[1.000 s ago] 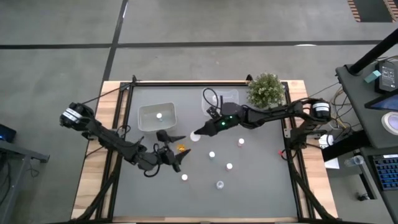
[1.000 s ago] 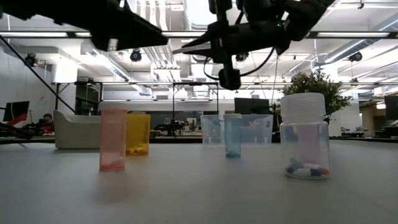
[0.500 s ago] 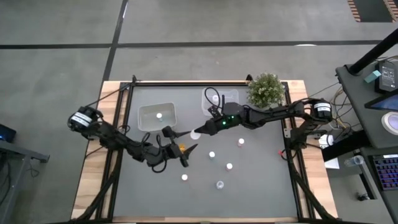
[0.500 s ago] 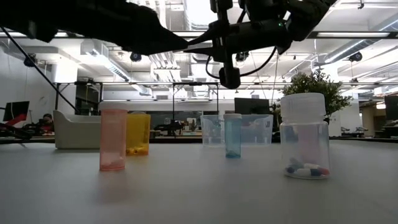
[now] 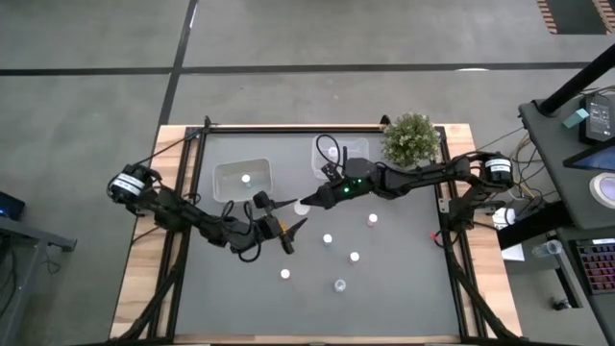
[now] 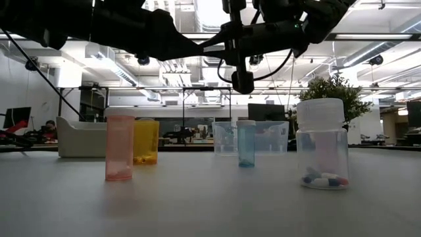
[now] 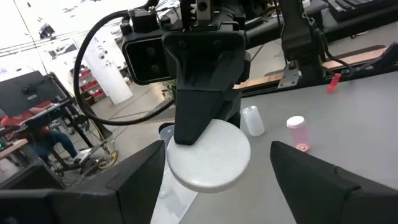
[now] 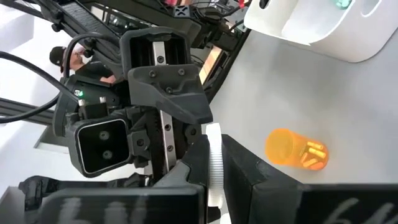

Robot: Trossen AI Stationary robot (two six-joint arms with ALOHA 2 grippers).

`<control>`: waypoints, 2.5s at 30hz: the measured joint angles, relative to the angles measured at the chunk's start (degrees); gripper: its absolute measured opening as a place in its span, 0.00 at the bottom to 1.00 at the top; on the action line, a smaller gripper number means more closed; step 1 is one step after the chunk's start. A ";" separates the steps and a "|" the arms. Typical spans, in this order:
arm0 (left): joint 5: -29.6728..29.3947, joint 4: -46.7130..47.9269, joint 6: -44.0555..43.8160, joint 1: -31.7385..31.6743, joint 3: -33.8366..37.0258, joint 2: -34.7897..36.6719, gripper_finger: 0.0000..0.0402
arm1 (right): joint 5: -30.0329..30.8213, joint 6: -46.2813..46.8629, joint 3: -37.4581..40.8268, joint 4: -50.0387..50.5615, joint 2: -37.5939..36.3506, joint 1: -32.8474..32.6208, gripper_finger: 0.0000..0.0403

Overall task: Pick and place medicine bottles into bin by pill shape (circle, oval)
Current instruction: Put the big orange pill bottle into the transparent bin

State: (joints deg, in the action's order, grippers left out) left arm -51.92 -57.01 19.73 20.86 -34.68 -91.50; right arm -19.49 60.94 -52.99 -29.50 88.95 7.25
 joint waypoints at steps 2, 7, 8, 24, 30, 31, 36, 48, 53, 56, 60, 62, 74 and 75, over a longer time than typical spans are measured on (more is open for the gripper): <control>-0.02 0.00 -0.15 -0.15 0.00 0.00 0.64 | 0.00 0.01 0.02 0.00 0.00 0.00 0.04; -0.02 0.00 -1.16 -0.39 -0.04 0.04 0.56 | 0.02 0.01 0.00 0.00 0.00 0.00 0.04; -0.03 0.00 -1.28 -0.39 -0.04 0.04 0.55 | 0.02 0.01 0.00 0.00 0.00 0.00 0.04; -0.16 0.02 -1.46 -0.24 -0.04 0.04 0.49 | 0.23 -0.94 0.00 0.15 0.00 0.00 0.09; 0.02 0.06 -1.60 0.36 -0.07 0.19 0.49 | 1.11 -1.88 -0.07 0.42 0.00 0.01 0.24; 0.02 0.07 -1.60 0.63 -0.07 0.37 0.49 | 1.11 -2.36 -0.07 0.44 0.00 0.02 0.26; -0.04 0.41 -2.46 3.12 0.82 1.38 0.49 | -0.52 -6.01 -0.07 1.16 -0.61 0.41 0.36; 0.62 35.98 -35.46 8.17 3.13 9.58 0.49 | -0.35 -17.48 -0.09 10.03 -6.79 1.53 0.42; 4.28 42.70 -42.69 8.58 3.23 9.92 0.49 | 1.09 -20.57 -0.09 11.61 -7.41 1.53 0.42; 4.43 42.77 -42.77 8.54 3.20 9.05 0.49 | 1.33 -21.19 -0.09 11.61 -7.41 1.53 0.43; 4.16 42.73 -43.34 8.37 3.23 7.90 0.49 | 1.57 -21.51 -0.09 11.67 -7.41 1.53 0.42; 3.85 42.60 -43.41 8.37 3.23 7.51 0.49 | 1.56 -21.81 -0.09 11.66 -7.41 1.53 0.42; 3.11 42.97 -47.54 8.37 6.14 7.45 0.49 | 1.59 -22.58 -0.07 11.65 -7.39 1.53 0.43; 3.09 42.82 -47.48 8.37 6.14 7.47 0.49 | 1.61 -22.61 -0.07 11.64 -7.39 1.53 0.43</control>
State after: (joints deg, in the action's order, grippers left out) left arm -48.83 -14.19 -27.76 29.23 -28.53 -84.03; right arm -17.88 38.33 -53.06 -17.85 81.56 8.78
